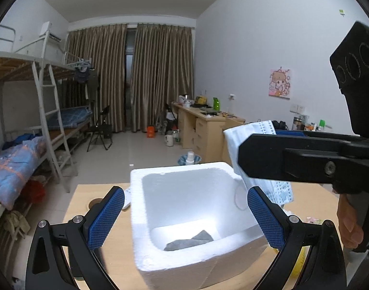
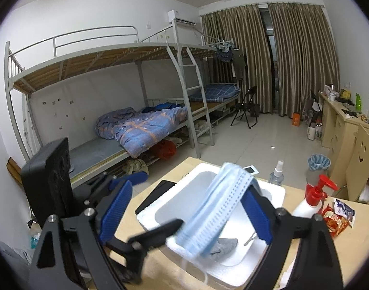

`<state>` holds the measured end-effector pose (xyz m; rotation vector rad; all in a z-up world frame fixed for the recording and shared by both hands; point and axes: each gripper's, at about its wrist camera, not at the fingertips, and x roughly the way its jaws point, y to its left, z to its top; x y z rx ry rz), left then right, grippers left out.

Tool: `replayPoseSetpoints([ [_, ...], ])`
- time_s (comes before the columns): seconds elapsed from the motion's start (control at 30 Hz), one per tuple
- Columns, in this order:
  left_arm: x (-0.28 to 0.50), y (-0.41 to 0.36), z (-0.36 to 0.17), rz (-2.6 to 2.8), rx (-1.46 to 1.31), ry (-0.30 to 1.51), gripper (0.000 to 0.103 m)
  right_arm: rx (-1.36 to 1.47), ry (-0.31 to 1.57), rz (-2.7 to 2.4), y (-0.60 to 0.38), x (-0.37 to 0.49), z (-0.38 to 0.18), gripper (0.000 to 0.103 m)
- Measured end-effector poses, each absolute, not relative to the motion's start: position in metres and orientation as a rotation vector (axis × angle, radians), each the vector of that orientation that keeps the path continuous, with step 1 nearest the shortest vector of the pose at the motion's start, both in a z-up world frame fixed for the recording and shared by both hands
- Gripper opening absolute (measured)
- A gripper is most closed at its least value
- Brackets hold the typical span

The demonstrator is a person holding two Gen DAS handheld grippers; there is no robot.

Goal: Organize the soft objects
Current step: 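Lower the blue mask into the foam box with the right gripper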

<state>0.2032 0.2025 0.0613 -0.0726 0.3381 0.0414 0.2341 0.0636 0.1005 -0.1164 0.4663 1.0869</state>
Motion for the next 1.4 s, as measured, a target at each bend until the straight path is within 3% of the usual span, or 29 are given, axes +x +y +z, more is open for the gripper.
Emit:
replayPoseSetpoints([
  [0.8, 0.197, 0.2, 0.062, -0.215, -0.231, 0.267, 0.102, -0.028, 0.459, 1.218, 0.07, 0.229, 0.107, 0.099],
  [1.4, 0.227, 0.245, 0.045, 0.242, -0.302, 0.356, 0.102, -0.074, 0.604, 1.21, 0.066, 0.233, 0.094, 0.101],
])
